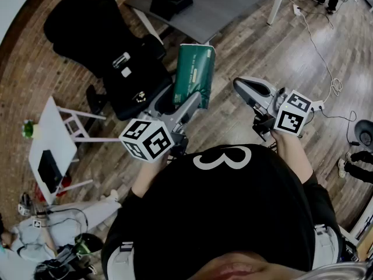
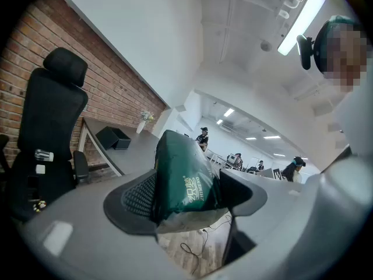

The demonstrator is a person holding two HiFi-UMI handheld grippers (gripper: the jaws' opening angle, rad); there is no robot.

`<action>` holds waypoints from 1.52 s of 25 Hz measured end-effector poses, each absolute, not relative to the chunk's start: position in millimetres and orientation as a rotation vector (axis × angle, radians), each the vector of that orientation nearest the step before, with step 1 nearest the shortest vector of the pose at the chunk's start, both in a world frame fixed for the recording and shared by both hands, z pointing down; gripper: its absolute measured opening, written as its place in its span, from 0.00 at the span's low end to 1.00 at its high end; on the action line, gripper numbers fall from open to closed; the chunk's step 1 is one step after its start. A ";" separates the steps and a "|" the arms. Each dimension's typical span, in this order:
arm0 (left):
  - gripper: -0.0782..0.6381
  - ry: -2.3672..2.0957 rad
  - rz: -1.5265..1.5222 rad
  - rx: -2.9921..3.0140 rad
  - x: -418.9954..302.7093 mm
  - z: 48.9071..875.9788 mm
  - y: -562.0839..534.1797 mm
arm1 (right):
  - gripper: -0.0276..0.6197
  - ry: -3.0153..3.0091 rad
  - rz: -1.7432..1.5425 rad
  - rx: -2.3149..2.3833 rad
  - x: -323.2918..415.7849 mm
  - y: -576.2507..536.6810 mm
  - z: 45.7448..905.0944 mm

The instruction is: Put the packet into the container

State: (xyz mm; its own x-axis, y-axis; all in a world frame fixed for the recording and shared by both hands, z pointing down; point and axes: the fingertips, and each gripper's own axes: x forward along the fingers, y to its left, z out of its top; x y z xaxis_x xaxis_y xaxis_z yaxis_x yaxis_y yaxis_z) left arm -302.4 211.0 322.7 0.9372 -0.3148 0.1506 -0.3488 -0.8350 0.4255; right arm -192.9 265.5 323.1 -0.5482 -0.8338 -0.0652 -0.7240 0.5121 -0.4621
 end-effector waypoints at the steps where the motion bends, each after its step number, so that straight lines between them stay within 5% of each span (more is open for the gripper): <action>1: 0.60 -0.475 0.094 2.632 -300.1 323.7 211.0 | 0.04 2.478 -0.561 -1.311 -190.5 266.0 323.1; 29: 0.60 -0.474 0.069 2.622 -168.5 326.5 203.8 | 0.05 2.433 -0.590 -1.329 -55.1 269.8 336.2; 38: 0.60 -0.458 0.129 2.600 -109.1 339.4 128.7 | 0.05 2.376 -0.634 -1.354 8.2 204.4 346.7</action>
State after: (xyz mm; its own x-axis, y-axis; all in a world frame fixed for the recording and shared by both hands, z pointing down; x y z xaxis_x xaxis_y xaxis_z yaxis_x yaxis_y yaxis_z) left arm -109.1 128.7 339.4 0.9391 -0.2969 0.1731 -0.3436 -0.8220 0.4542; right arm 8.2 204.4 346.7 -0.4919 -0.8682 -0.0660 -0.7200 0.4482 -0.5298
